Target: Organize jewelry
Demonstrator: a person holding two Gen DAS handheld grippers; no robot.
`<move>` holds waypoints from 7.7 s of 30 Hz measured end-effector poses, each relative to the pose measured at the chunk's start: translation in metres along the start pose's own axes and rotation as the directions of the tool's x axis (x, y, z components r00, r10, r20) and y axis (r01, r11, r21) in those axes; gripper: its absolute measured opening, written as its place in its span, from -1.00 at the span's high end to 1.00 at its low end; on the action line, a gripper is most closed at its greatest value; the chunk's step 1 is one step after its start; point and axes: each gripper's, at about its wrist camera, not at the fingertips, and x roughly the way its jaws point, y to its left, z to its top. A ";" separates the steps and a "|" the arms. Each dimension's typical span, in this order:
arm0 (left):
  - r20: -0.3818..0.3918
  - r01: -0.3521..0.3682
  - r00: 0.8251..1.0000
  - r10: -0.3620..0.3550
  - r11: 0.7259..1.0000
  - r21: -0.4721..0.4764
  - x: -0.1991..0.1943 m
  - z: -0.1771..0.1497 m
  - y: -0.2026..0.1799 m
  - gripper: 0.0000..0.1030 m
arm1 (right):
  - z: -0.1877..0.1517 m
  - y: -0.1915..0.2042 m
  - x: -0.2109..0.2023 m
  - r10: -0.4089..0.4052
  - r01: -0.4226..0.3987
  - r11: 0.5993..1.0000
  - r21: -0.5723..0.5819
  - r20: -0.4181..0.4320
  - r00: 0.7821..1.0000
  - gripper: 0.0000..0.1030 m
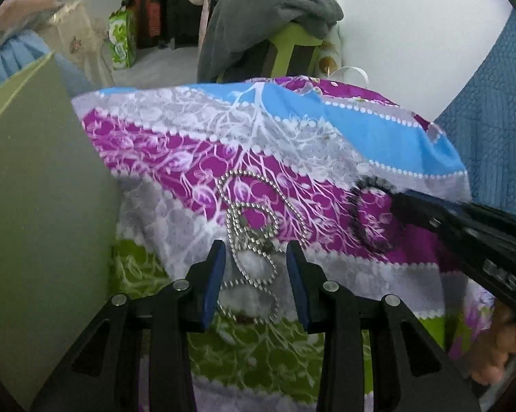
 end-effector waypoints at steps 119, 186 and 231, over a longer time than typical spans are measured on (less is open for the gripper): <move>0.053 -0.056 0.997 0.060 0.995 -0.077 -0.241 0.019 0.194 -0.29 | 0.050 0.244 -0.092 0.003 0.002 0.999 -0.050 0.082 0.997 -0.46; 0.279 -0.161 0.945 0.168 0.986 -0.049 -0.346 -0.049 0.159 -0.99 | -0.052 0.247 -0.222 -0.066 0.055 0.998 0.038 0.387 0.920 -1.00; 0.226 -0.160 0.959 0.168 0.986 -0.054 -0.329 -0.066 0.158 -0.99 | -0.063 0.241 -0.213 -0.114 0.104 0.993 0.047 0.357 0.927 -1.00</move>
